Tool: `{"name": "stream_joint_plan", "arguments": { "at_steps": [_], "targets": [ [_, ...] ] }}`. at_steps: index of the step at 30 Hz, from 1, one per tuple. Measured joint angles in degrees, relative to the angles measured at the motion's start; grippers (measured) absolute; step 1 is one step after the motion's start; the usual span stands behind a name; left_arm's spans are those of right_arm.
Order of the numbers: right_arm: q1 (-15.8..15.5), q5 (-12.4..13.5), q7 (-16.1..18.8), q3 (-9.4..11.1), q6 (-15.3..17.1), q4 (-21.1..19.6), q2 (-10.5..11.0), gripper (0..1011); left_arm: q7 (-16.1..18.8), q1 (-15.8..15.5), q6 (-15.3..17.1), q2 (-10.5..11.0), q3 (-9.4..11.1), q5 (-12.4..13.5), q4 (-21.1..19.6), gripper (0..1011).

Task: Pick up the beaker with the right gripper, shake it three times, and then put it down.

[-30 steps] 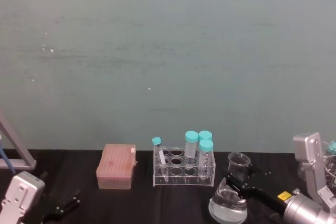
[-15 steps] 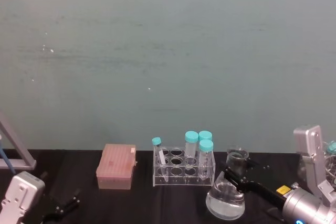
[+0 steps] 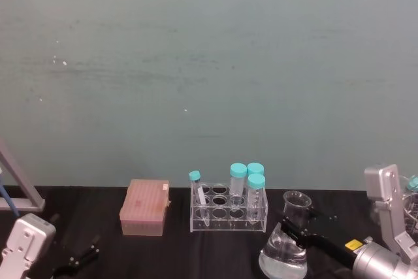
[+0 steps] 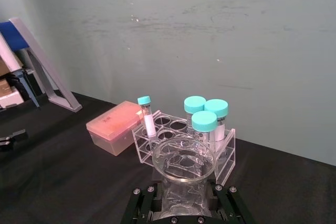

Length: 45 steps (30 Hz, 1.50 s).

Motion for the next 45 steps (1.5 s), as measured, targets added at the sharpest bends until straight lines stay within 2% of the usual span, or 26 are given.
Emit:
{"name": "stream_joint_plan", "arguments": {
  "at_steps": [45],
  "targets": [
    [0.66, 0.63, 0.55, -1.07, 0.3, 2.04, -0.82, 453, 0.0, 0.0, 0.0, 0.0, 0.0, 0.0, 0.0, 1000]
  ]
}}
